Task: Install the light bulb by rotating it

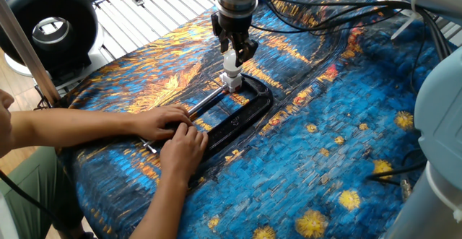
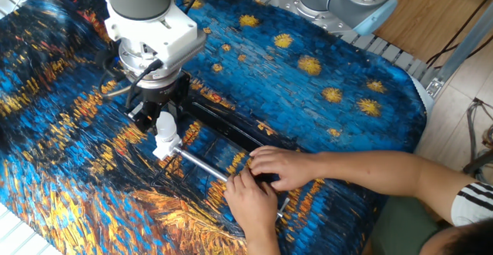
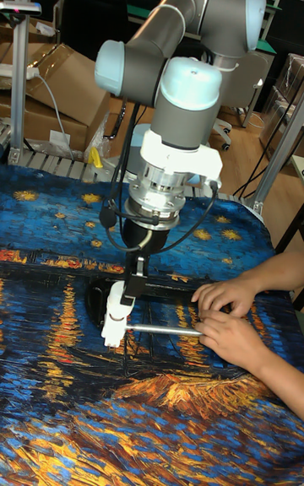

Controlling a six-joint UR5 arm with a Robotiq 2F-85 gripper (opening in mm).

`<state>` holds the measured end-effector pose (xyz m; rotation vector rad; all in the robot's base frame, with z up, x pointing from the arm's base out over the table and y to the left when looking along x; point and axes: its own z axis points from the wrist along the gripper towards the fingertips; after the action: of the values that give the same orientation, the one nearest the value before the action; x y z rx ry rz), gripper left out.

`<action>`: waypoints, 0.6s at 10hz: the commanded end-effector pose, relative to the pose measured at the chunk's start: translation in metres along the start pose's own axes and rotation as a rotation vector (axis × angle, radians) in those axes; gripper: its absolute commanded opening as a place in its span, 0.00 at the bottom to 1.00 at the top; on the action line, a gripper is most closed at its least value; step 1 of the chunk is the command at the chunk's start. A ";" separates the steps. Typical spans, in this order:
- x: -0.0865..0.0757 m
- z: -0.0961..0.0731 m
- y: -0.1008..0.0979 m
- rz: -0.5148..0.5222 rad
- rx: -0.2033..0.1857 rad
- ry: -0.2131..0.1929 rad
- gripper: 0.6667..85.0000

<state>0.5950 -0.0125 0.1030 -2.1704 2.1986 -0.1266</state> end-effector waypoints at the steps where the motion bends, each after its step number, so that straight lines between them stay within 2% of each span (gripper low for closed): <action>1: 0.000 0.003 -0.001 0.008 0.007 -0.017 0.64; 6: 0.000 0.004 0.001 0.023 0.002 -0.022 0.58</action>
<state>0.5944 -0.0141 0.0991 -2.1540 2.2044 -0.1171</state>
